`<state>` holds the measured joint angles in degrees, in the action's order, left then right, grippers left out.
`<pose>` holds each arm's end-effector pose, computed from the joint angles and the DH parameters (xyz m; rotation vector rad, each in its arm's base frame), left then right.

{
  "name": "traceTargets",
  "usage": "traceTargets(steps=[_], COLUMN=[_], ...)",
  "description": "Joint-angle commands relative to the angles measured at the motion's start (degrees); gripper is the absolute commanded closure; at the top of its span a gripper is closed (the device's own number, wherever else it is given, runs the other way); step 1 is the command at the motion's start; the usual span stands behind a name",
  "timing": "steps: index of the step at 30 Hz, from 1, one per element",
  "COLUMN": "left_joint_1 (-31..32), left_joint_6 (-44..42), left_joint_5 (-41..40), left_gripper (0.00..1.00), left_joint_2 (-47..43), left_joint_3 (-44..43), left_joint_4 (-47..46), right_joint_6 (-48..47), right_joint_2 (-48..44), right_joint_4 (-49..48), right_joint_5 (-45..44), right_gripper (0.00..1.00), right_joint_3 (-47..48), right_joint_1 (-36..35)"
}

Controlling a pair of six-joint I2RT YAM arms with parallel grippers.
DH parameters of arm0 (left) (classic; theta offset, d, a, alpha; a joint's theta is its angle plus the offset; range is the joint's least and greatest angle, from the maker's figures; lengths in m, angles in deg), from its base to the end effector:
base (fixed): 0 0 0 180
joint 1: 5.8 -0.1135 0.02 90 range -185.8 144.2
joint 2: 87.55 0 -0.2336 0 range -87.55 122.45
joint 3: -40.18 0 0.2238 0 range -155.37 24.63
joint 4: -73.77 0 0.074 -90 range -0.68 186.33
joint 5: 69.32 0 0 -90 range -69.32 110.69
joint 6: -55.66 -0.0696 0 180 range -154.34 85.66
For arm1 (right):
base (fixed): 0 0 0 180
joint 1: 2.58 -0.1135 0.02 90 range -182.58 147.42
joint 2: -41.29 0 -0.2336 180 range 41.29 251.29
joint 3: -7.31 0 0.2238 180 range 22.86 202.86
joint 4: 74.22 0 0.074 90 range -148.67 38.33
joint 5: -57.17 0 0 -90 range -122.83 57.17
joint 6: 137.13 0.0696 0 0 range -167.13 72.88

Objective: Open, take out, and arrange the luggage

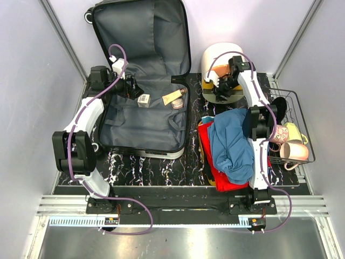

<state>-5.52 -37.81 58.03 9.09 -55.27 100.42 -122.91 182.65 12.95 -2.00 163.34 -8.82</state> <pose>0.3849 -0.0441 0.2805 0.4645 1.9510 -0.6310 0.4526 0.0854 0.1885 -1.7669 1.8658 0.3561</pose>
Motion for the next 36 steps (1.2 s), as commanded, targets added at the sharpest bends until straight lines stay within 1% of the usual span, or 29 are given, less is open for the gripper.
traceTargets(steps=[1,3,4,6,7,8,9,11,14,17,20,22,23,24,25,26,28,31,33,34,36], left_joint_1=[-0.19,-0.19,-0.19,-0.19,-0.27,-0.19,-0.27,-0.19,-0.19,-0.19,-0.19,-0.19,-0.19,-0.19,-0.19,0.08,0.43,1.74,3.06,3.33,4.29], left_joint_6=[-1.11,-1.19,-1.19,-1.11,-1.11,-1.11,-0.93,-0.84,-0.49,-0.14,-0.23,-0.58,-1.01,-1.28,-1.46,-1.98,-2.68,-5.84,-10.23,-11.73,-14.63], left_joint_5=[2.12,2.12,2.21,2.30,2.38,2.65,2.65,2.73,2.91,3.00,2.82,2.21,1.43,0.98,0.46,-0.33,-0.69,-1.48,-3.58,-4.81,-8.85], left_gripper=[0.05,0.05,0.05,0.05,0.05,0.05,0.05,0.05,0.05,0.05,0.06,0.07,0.07,0.07,0.07,0.07,0.07,0.07,0.07,0.07,0.08], left_joint_2=[0.39,0.30,0.30,0.30,0.39,0.48,0.57,0.57,0.74,0.92,1.18,1.62,2.14,2.41,3.20,3.55,4.52,6.62,8.21,10.30,12.07], left_joint_3=[-2.54,-2.54,-2.46,-2.46,-2.46,-2.46,-2.46,-2.54,-2.54,-2.72,-3.33,-4.21,-4.74,-5.70,-6.14,-6.58,-7.64,-9.39,-11.93,-12.99,-15.54], left_joint_4=[-1.42,-1.34,-1.42,-1.34,-1.34,-1.34,-1.34,-1.42,-1.51,-1.51,-1.51,-0.73,-0.46,-0.02,0.68,0.77,0.77,1.64,3.40,5.67,7.27], right_joint_6=[-1.55,-3.22,-4.09,-7.34,-8.66,-10.68,-10.70,-11.21,-12.19,-12.63,-12.37,-11.76,-11.32,-11.05,-10.35,-9.91,-8.25,-5.08,-3.58,-1.40,0.63], right_joint_2=[1.81,1.73,1.55,1.73,1.81,1.99,2.08,0.59,-1.35,-2.23,-2.58,-3.02,-3.19,-3.63,-3.81,-3.98,-4.51,-5.30,-6.27,-6.79,-8.11], right_joint_4=[6.33,8.53,11.67,15.38,19.31,21.01,22.15,22.08,22.08,22.17,22.08,22.08,22.08,22.08,21.99,21.99,21.73,20.85,19.36,18.66,16.55], right_joint_5=[-0.07,1.42,1.95,3.26,3.36,3.36,3.36,2.84,2.22,1.87,2.04,2.65,3.01,3.62,3.97,4.32,5.38,6.96,8.45,8.89,10.03], right_gripper=[0.59,0.65,0.69,0.71,0.72,0.73,0.73,0.75,0.73,0.74,0.72,0.66,0.60,0.46,0.40,0.37,0.33,0.31,0.29,0.27,0.26], right_joint_3=[3.13,3.74,4.00,4.53,4.71,4.97,4.80,1.66,-1.43,-2.41,-1.62,-1.01,-0.13,0.22,0.49,1.19,1.98,4.17,4.62,4.53,4.71], right_joint_1=[-0.53,-0.53,-0.53,-0.53,-0.53,-0.61,-0.62,-0.62,-0.62,-0.62,-0.62,-0.62,-0.62,-0.62,-0.62,-0.62,-0.62,-0.62,-0.62,-0.62,-0.70])
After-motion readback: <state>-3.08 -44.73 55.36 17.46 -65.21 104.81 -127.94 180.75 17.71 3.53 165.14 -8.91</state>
